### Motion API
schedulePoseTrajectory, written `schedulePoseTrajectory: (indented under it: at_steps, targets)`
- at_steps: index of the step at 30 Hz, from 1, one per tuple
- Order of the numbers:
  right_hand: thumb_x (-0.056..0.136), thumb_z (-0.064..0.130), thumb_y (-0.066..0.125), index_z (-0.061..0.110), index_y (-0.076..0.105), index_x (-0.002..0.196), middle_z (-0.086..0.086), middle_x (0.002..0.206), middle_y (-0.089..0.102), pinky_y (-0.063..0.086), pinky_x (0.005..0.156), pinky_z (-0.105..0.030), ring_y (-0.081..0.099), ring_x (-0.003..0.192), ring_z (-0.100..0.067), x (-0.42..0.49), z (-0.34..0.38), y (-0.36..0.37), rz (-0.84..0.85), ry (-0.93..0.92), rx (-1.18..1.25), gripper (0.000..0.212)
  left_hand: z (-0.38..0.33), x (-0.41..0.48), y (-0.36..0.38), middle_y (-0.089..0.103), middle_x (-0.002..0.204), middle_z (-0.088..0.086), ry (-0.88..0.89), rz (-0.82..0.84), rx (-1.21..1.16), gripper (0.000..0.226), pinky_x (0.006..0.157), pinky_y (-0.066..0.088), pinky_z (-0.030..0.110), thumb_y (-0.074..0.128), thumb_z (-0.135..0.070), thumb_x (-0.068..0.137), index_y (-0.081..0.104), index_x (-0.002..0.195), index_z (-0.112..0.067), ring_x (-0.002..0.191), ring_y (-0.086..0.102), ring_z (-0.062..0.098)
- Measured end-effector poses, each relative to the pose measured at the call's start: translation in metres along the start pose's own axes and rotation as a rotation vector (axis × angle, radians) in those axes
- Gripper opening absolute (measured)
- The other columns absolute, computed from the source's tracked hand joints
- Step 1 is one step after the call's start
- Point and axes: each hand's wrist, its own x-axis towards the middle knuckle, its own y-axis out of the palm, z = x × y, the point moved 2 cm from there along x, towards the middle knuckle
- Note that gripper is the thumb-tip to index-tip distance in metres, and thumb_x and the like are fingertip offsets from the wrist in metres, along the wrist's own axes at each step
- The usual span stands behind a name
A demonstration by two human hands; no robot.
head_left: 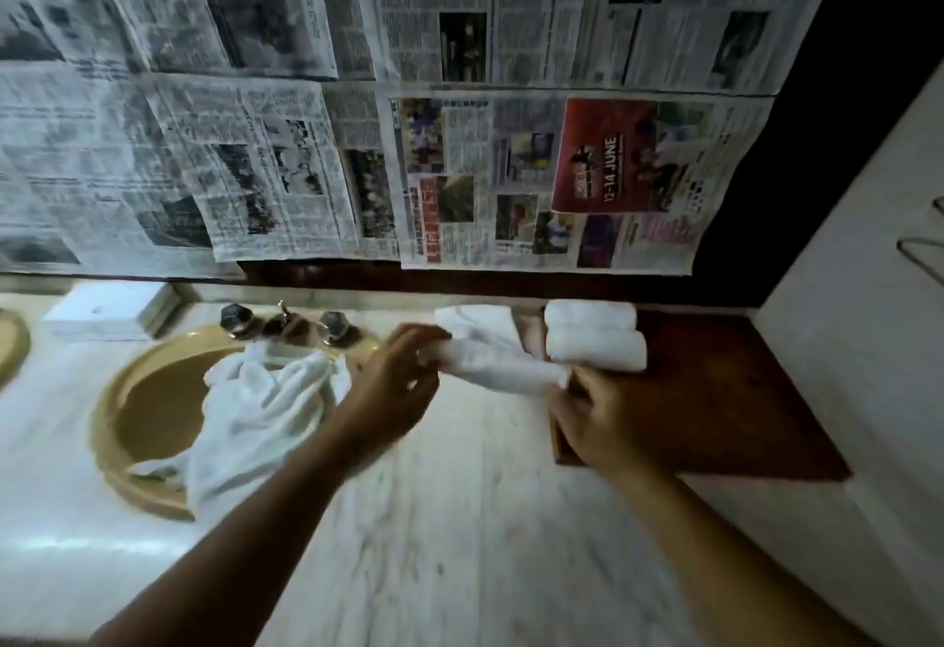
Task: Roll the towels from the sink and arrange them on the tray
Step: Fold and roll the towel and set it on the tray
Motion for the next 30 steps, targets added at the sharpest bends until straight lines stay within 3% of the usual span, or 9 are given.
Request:
schedulePoseTrajectory:
  at_steps: [3,7,11,13,15,17,19,23,30]
  targets:
    - [0.093,0.025,0.068,0.019,0.067,0.109,0.004,0.102,0.068,0.048,0.076,-0.01,0.065,0.092,0.001,-0.103,-0.076,0.03,0.154,0.167,-0.063,0.017,0.031,-0.107,0.043,0.06,0.115,0.0,-0.139,0.153,-0.032,0.039,0.077,0.055,0.021,0.055,0.001,0.084,0.064,0.119,-0.014,0.103,0.064,0.01]
    - [0.085,0.029,0.068,0.012,0.072,0.11,-0.001,0.119,0.062,0.047,0.092,-0.014,0.064,0.108,-0.02,-0.208,-0.132,0.048,0.236,0.319,-0.207,0.031,0.055,-0.217,0.083,0.058,0.115,-0.012,-0.298,0.303,-0.046,0.038,0.083,0.054,0.021,0.06,-0.003,0.088,0.064,0.119,-0.024,0.105,0.062,0.003]
    - [0.075,0.02,0.077,0.01,0.076,0.104,-0.007,0.128,0.053,0.031,0.1,-0.002,0.048,0.115,-0.003,-0.244,-0.142,0.051,0.218,0.258,-0.306,0.031,0.061,-0.269,0.094,0.057,0.124,-0.019,-0.349,0.327,0.022,0.038,0.094,0.051,0.022,0.064,-0.013,0.09,0.063,0.124,-0.029,0.113,0.056,-0.007]
    - [0.072,0.016,0.082,0.013,0.076,0.106,-0.001,0.131,0.047,0.032,0.1,-0.005,0.044,0.118,-0.001,-0.245,-0.139,0.051,0.228,0.263,-0.321,0.035,0.062,-0.279,0.092,0.058,0.122,-0.021,-0.351,0.326,0.078,0.037,0.094,0.048,0.021,0.065,-0.017,0.088,0.063,0.123,-0.032,0.112,0.054,-0.007]
    - [0.072,0.025,0.078,0.014,0.075,0.108,0.0,0.13,0.048,0.034,0.101,-0.011,0.048,0.118,-0.007,-0.244,-0.137,0.051,0.267,0.287,-0.335,0.038,0.063,-0.285,0.089,0.058,0.12,-0.024,-0.347,0.332,0.116,0.035,0.093,0.048,0.02,0.066,-0.022,0.089,0.062,0.121,-0.035,0.112,0.053,-0.006]
    - [0.072,0.035,0.07,0.016,0.075,0.105,0.003,0.121,0.052,0.035,0.098,-0.008,0.053,0.111,-0.012,-0.246,-0.134,0.053,0.297,0.276,-0.345,0.039,0.064,-0.291,0.086,0.056,0.119,-0.028,-0.352,0.346,0.123,0.035,0.09,0.048,0.017,0.068,-0.025,0.089,0.061,0.122,-0.037,0.111,0.053,-0.006]
    - [0.072,0.036,0.066,0.016,0.075,0.101,0.008,0.111,0.052,0.037,0.093,-0.007,0.055,0.103,-0.013,-0.249,-0.13,0.055,0.3,0.26,-0.362,0.036,0.063,-0.297,0.083,0.056,0.117,-0.028,-0.362,0.345,0.101,0.035,0.085,0.05,0.017,0.067,-0.027,0.089,0.061,0.123,-0.036,0.105,0.055,-0.005]
    - [0.073,0.039,0.066,0.014,0.074,0.094,0.01,0.103,0.054,0.042,0.088,-0.019,0.055,0.1,-0.015,-0.252,-0.128,0.056,0.294,0.293,-0.371,0.034,0.062,-0.301,0.081,0.061,0.108,-0.024,-0.457,0.317,0.035,0.037,0.074,0.054,0.021,0.063,-0.031,0.092,0.056,0.127,-0.037,0.088,0.062,0.0]
    - [0.072,0.056,0.059,0.013,0.07,0.083,0.005,0.096,0.057,0.043,0.085,-0.025,0.055,0.094,-0.015,-0.243,-0.127,0.058,0.29,0.378,-0.347,0.046,0.067,-0.292,0.087,0.06,0.111,-0.015,-0.57,0.366,0.015,0.027,0.07,0.05,0.012,0.06,-0.024,0.101,0.059,0.126,-0.033,0.089,0.062,-0.005]
